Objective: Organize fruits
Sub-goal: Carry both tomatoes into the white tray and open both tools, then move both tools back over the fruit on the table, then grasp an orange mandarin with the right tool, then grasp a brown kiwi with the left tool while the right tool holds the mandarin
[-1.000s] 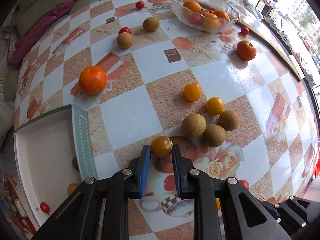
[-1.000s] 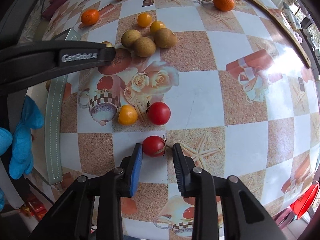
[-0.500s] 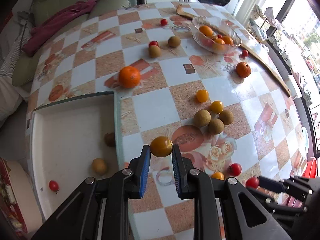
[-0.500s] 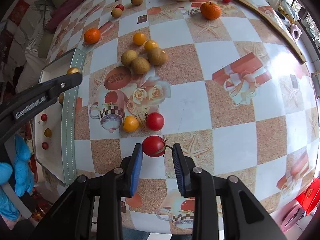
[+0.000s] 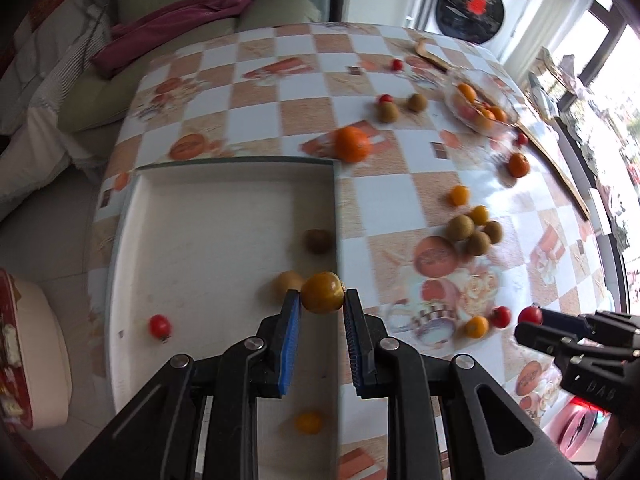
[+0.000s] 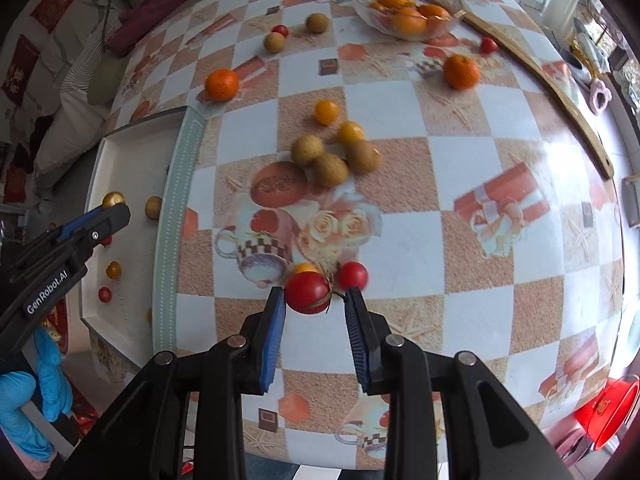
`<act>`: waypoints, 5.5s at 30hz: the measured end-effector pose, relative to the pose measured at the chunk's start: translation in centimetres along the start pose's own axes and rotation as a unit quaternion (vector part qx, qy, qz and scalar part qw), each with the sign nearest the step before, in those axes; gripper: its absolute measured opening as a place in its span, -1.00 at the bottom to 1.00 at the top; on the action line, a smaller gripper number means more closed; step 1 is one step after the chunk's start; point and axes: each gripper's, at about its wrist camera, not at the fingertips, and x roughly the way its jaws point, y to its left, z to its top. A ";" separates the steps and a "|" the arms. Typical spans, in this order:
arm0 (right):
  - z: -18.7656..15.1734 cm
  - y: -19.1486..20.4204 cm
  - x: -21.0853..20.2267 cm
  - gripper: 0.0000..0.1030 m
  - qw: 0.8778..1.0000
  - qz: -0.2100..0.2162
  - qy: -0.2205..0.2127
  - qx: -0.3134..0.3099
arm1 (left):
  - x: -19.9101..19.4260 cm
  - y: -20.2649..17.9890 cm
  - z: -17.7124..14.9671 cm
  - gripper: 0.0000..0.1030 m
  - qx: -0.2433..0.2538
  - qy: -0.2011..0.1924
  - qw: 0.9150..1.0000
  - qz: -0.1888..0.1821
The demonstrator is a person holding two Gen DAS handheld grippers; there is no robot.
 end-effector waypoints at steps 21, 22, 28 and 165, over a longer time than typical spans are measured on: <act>9.2 13.3 3.9 -0.36 0.995 0.033 -0.004 -0.094 | 4.8 11.1 2.5 -0.55 -0.056 0.011 0.996 0.065; 9.7 13.7 4.3 -0.36 0.995 0.033 -0.003 -0.097 | 5.4 11.4 2.8 -0.55 -0.057 0.013 0.996 0.067; 11.8 16.0 6.8 -0.36 0.993 0.029 0.013 -0.114 | 7.6 12.4 3.3 -0.55 -0.058 0.031 0.995 0.074; 11.8 -11.8 1.2 -0.24 0.997 -0.027 -0.054 0.056 | 6.0 -13.4 5.1 -0.33 0.093 0.014 0.995 -0.027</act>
